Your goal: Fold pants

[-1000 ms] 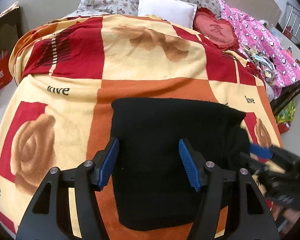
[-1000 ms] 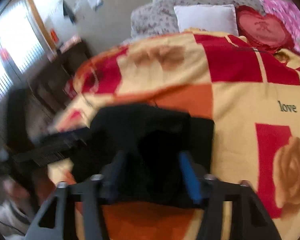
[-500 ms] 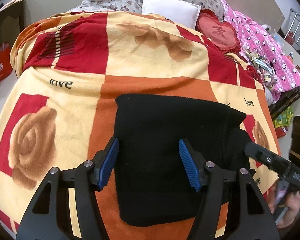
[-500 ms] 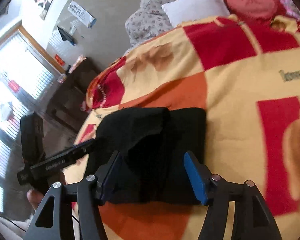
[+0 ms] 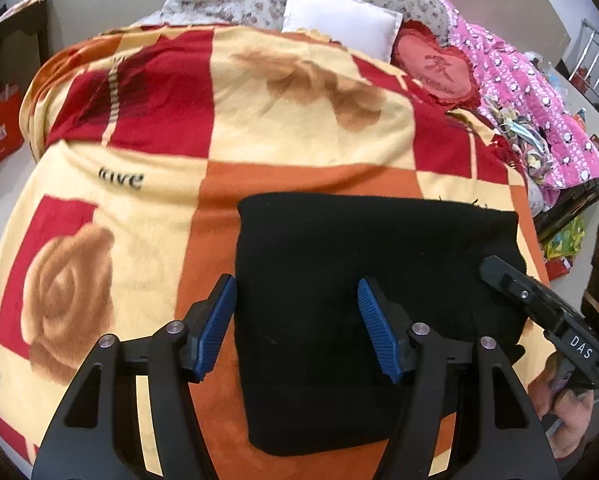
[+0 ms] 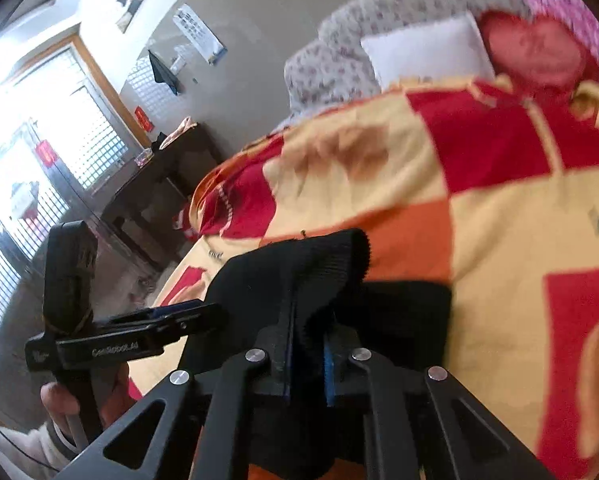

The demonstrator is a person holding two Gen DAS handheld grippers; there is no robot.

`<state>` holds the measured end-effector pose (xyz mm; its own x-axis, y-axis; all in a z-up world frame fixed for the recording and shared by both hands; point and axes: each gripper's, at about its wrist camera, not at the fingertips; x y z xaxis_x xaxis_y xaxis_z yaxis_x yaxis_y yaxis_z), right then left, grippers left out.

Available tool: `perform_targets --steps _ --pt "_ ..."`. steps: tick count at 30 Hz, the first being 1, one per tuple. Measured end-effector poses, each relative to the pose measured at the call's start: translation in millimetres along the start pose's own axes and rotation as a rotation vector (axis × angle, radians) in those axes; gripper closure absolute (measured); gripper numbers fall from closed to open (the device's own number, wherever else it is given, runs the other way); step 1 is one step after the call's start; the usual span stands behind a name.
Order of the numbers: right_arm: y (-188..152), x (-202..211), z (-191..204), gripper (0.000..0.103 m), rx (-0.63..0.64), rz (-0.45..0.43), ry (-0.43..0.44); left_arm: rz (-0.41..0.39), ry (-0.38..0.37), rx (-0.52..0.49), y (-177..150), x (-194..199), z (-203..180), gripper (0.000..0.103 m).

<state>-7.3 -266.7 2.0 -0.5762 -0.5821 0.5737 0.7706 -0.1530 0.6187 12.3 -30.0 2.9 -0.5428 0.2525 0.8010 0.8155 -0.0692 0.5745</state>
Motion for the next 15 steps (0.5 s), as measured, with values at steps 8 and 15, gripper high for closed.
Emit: perform_targets --steps 8,15 --pt "4 14 -40 0.100 -0.106 -0.039 -0.063 0.023 0.041 0.018 2 -25 -2 0.028" --pt "-1 -7 -21 0.047 -0.098 0.058 -0.014 0.023 0.044 0.011 2 -26 -3 0.027"
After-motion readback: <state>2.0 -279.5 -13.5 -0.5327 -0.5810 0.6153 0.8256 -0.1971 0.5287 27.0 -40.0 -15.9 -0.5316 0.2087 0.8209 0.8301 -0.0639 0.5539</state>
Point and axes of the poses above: each gripper's, at about its wrist camera, not at the fingertips, and x roughly against the way its jaws point, z to its left, y to its top, and after that the axes turned 8 degrees about -x, right-handed
